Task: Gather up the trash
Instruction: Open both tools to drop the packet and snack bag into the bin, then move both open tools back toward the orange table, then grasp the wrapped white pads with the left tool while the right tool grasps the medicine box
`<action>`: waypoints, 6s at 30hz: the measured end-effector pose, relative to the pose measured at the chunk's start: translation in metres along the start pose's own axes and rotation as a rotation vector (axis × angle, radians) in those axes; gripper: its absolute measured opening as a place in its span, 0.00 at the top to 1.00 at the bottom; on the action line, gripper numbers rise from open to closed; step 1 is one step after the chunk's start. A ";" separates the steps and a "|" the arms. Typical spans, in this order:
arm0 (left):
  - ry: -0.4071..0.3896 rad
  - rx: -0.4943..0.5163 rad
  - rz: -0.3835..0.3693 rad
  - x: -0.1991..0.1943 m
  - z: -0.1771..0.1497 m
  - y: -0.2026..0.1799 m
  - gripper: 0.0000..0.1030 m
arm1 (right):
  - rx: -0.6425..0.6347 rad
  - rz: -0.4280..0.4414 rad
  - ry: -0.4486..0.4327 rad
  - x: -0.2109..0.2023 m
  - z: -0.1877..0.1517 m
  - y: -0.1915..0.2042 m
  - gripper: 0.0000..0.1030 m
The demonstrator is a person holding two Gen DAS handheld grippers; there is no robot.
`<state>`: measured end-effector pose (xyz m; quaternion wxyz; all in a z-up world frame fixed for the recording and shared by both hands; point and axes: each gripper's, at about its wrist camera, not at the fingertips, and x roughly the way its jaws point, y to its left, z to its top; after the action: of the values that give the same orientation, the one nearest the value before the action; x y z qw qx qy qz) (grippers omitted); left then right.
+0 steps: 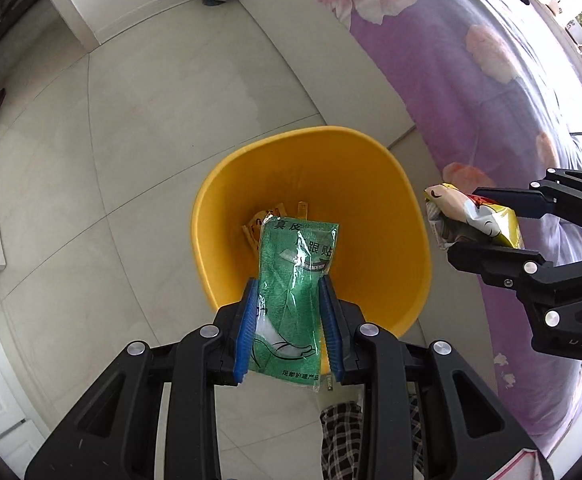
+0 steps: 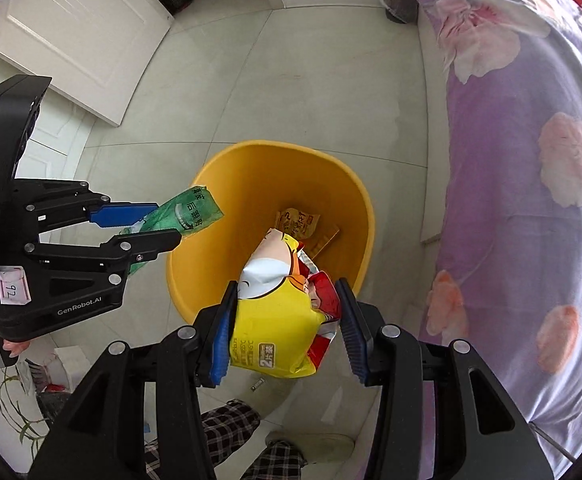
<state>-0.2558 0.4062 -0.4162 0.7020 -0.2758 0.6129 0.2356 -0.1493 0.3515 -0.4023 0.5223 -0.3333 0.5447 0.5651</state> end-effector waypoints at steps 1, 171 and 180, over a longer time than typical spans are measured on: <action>0.006 -0.003 0.000 0.004 -0.001 0.001 0.70 | -0.001 0.005 0.005 0.004 0.001 0.000 0.52; -0.384 0.609 -0.073 -0.205 -0.027 -0.521 0.18 | 0.675 -0.494 -0.519 -0.386 -0.432 -0.250 0.07; -0.386 0.607 -0.072 -0.207 -0.025 -0.516 0.34 | 0.660 -0.460 -0.526 -0.391 -0.429 -0.244 0.33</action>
<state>0.0431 0.0106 -0.1627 0.8627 -0.0266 0.5008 0.0657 0.0922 -0.1845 -0.1769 0.8316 -0.1074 0.4567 0.2971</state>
